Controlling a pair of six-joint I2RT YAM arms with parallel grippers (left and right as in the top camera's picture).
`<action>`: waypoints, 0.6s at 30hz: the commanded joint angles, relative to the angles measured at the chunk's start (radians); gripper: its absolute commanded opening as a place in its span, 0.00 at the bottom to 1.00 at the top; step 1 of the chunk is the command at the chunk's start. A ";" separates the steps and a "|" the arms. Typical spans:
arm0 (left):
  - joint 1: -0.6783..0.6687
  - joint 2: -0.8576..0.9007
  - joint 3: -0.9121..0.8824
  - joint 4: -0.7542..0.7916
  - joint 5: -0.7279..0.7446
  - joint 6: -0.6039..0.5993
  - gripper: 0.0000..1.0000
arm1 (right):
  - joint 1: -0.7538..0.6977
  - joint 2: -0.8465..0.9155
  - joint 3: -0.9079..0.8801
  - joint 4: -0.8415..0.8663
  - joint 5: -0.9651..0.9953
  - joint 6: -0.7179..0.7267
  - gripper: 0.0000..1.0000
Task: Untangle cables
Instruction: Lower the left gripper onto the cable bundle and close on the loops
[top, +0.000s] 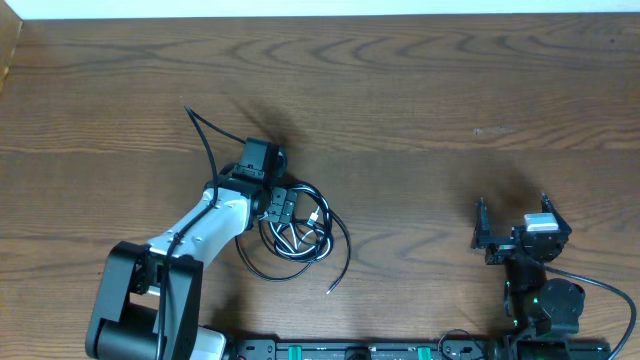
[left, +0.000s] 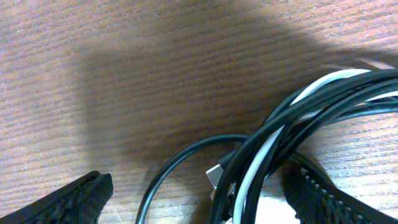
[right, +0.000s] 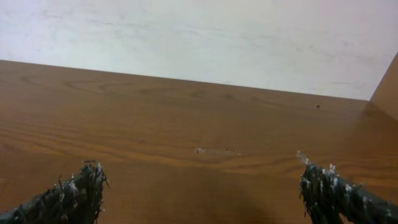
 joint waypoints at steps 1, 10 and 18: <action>-0.001 0.048 -0.019 -0.014 0.009 0.050 0.95 | 0.008 -0.002 -0.001 -0.003 -0.006 -0.010 0.99; -0.001 0.048 -0.019 -0.018 0.009 0.050 0.80 | 0.008 -0.002 -0.001 -0.003 -0.006 -0.010 0.99; -0.001 0.048 -0.019 -0.026 0.009 0.050 0.47 | 0.008 -0.002 -0.001 -0.003 -0.006 -0.010 0.99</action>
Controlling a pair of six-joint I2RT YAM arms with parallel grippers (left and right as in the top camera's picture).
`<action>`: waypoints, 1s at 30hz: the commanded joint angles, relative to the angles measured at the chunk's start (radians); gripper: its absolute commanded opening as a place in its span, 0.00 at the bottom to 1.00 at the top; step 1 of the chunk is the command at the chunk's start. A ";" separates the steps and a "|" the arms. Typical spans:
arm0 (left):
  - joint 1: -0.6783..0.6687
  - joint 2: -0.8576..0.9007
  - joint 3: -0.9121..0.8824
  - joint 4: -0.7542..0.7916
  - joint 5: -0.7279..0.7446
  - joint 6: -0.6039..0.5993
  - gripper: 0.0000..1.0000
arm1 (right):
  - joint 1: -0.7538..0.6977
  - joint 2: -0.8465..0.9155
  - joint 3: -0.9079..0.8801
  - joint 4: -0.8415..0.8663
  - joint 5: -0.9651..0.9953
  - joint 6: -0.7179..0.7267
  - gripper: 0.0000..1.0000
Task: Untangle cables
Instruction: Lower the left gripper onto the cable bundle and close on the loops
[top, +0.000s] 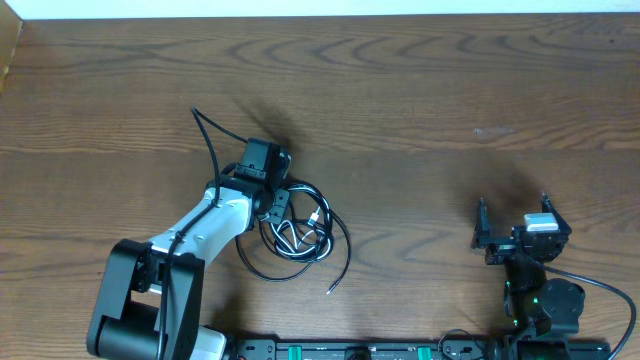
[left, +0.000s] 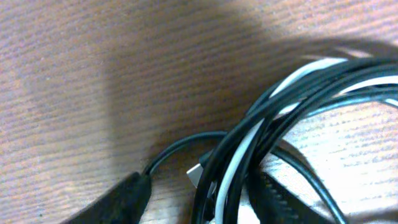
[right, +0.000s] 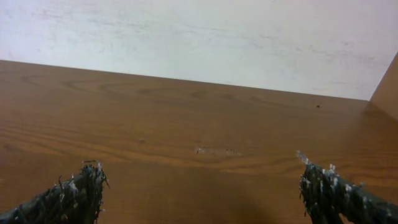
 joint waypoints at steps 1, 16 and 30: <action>0.001 0.039 -0.022 -0.021 -0.027 0.011 0.42 | 0.008 -0.002 -0.001 -0.004 -0.006 -0.010 0.99; 0.001 0.039 -0.022 -0.020 -0.028 0.011 0.08 | 0.008 -0.002 -0.001 -0.004 -0.006 -0.010 0.99; 0.001 0.032 -0.022 -0.021 -0.028 0.011 0.07 | 0.008 -0.002 -0.001 -0.004 -0.006 -0.010 0.99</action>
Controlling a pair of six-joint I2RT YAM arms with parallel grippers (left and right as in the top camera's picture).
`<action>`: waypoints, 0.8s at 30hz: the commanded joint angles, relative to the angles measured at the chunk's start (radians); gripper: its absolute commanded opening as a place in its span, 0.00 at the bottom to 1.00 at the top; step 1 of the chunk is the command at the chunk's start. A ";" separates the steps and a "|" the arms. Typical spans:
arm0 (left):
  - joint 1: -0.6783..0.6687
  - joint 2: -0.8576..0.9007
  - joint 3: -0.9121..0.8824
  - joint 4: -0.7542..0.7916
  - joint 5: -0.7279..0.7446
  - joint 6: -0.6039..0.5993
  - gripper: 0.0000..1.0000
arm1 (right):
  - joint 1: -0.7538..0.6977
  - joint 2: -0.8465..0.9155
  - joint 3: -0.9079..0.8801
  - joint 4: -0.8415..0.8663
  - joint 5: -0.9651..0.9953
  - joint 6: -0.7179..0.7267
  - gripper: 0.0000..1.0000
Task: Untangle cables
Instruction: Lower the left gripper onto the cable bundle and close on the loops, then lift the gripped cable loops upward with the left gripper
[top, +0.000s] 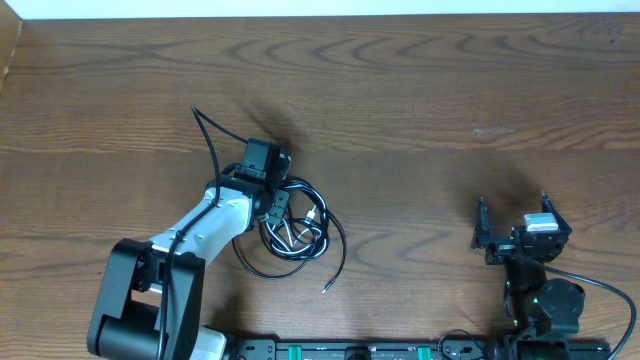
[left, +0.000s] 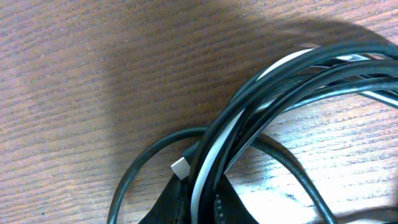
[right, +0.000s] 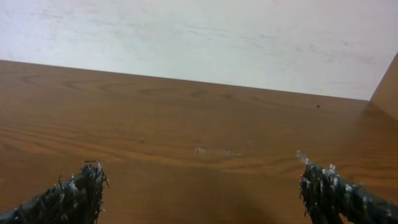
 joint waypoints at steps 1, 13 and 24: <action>0.002 0.028 -0.022 -0.016 -0.020 0.006 0.08 | 0.008 -0.002 -0.001 -0.003 -0.006 -0.010 0.99; 0.002 -0.053 -0.022 -0.053 -0.019 -0.011 0.07 | 0.008 -0.002 -0.001 -0.003 -0.006 -0.010 0.99; 0.002 -0.167 -0.022 -0.109 0.044 -0.041 0.08 | 0.008 -0.002 -0.001 -0.003 -0.006 -0.010 0.99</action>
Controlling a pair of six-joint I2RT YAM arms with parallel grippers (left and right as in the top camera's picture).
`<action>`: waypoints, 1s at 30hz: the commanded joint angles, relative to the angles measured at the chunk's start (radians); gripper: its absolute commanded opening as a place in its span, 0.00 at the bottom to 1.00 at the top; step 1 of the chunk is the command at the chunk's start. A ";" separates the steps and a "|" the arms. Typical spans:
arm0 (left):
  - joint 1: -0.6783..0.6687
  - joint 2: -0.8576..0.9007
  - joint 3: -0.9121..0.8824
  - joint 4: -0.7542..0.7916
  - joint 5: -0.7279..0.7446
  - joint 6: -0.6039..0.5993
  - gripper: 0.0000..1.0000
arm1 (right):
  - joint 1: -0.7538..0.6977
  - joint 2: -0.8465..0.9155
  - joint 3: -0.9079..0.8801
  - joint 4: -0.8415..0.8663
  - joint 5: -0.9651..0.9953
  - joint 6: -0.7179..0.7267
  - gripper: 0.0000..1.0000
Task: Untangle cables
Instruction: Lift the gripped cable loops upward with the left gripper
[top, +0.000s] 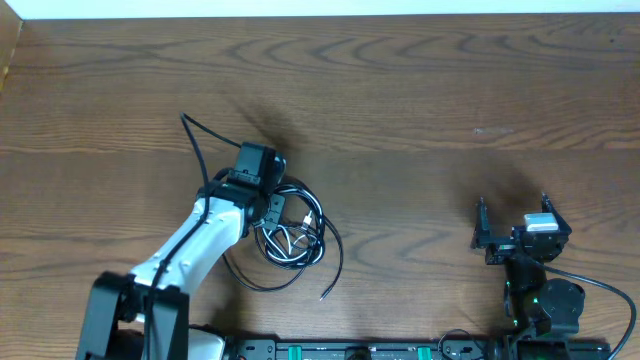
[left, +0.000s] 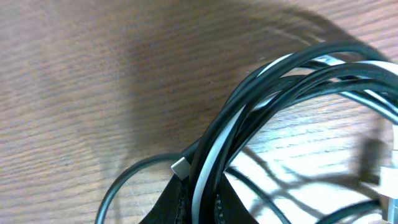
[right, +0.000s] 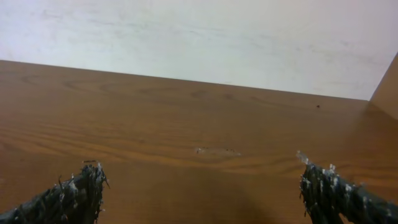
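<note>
A tangle of black and white cables (top: 295, 235) lies left of the table's middle, with loose black ends running up-left and down-right. My left gripper (top: 272, 207) is shut on the bundle of cables (left: 261, 106), a white strand and black strands pinched between its fingers (left: 171, 202); a silver plug tip (left: 180, 167) pokes out beside them. My right gripper (top: 510, 228) sits at the lower right, far from the cables. In the right wrist view the right gripper (right: 202, 186) stands open over bare wood, nothing between its fingers (right: 78, 190).
The wooden table (top: 450, 90) stretches to a white wall along its far edge. A black rail (top: 350, 350) runs along the near edge between the arm bases. A small pale mark (right: 214, 150) shows on the wood ahead of the right gripper.
My left gripper, still shut on the cables, has shifted slightly left and towards the near edge, dragging the tangle with it. The coil's shape has loosened a little. The right arm has not moved.
My left gripper stood open around the cable tangle, jaws wide on either side. Its jaws then stood much closer around the strands, and by the following moment were shut on them. Now the held bundle has been pulled a little leftward. The right gripper stayed open and still throughout.
</note>
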 joint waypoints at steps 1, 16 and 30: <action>0.002 -0.049 -0.006 -0.016 0.050 -0.014 0.08 | 0.008 -0.002 -0.001 -0.003 -0.006 -0.010 0.99; 0.002 -0.110 -0.007 -0.069 0.155 -0.030 0.07 | 0.008 -0.002 -0.001 -0.003 -0.006 -0.010 0.99; 0.002 -0.110 -0.007 -0.064 0.154 -0.175 0.07 | 0.008 -0.002 -0.001 -0.003 -0.006 -0.010 0.99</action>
